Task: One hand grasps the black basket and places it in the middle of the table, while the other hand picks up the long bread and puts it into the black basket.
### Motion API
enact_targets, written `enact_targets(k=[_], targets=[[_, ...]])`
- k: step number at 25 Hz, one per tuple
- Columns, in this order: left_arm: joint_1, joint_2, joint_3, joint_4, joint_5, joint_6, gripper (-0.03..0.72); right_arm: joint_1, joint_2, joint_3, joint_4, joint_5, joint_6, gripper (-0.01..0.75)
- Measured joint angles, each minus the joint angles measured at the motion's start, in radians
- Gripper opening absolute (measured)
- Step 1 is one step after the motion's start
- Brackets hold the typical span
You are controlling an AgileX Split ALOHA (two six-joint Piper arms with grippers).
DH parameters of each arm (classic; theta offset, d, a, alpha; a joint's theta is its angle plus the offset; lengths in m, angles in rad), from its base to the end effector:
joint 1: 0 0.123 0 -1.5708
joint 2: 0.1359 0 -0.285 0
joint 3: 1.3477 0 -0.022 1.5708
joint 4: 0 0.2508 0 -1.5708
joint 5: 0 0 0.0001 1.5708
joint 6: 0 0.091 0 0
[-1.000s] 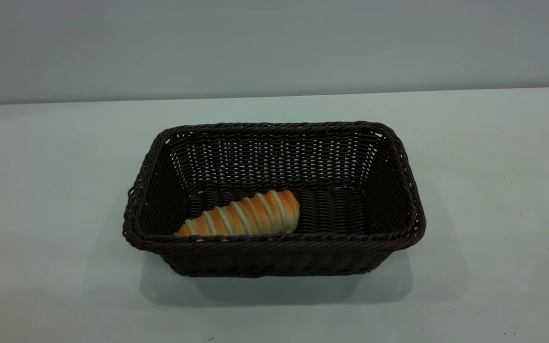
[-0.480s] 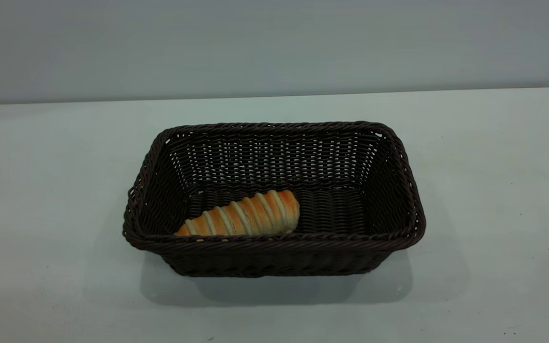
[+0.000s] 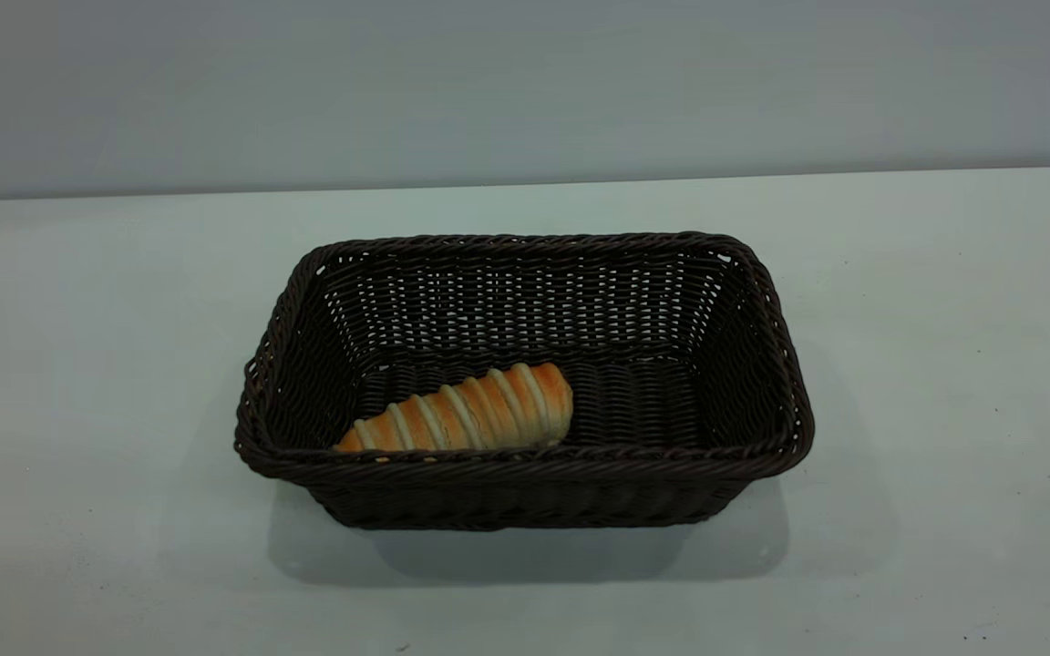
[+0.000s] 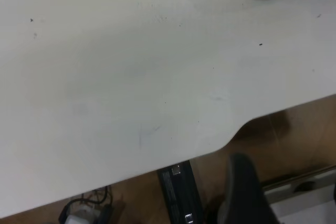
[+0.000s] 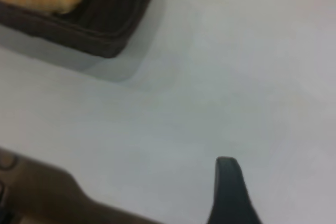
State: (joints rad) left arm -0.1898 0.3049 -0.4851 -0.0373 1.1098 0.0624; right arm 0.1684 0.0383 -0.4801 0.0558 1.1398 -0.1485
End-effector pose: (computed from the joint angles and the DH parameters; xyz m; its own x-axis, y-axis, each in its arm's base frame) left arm 0.0375 -0.0103 0.2642 -0.7223 0.1853 -0.6663 0.2437 0.9698 0.0056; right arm -0.0016 0.0044 0.2658 -0.5345 -0.2173 -0.8167 -0.2772 0.9580 -0.0735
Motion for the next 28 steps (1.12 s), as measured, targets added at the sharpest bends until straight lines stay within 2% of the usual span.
enact_targets(k=[2, 4, 7, 10, 15, 28], targets=[[0.011, -0.009, 0.0, 0.0, 0.0, 0.001, 0.447, -0.059, 0.0, 0.0, 0.001, 0.0, 0.0, 0.504], [0.055, -0.04, 0.0, -0.001, 0.0, 0.002, 0.447, -0.103, -0.002, 0.0, 0.001, 0.0, 0.0, 0.504], [0.147, -0.129, 0.0, -0.001, 0.002, 0.002, 0.447, -0.12, -0.03, 0.0, 0.001, 0.0, 0.0, 0.504], [0.209, -0.228, 0.0, -0.001, 0.006, 0.002, 0.447, -0.12, -0.054, 0.0, 0.002, 0.0, 0.0, 0.503], [0.216, -0.321, 0.0, -0.001, 0.018, 0.002, 0.447, -0.12, -0.055, 0.0, 0.002, 0.0, 0.0, 0.489], [0.216, -0.327, 0.0, -0.003, 0.03, 0.002, 0.447, -0.126, -0.057, 0.0, 0.002, 0.0, 0.0, 0.483]])
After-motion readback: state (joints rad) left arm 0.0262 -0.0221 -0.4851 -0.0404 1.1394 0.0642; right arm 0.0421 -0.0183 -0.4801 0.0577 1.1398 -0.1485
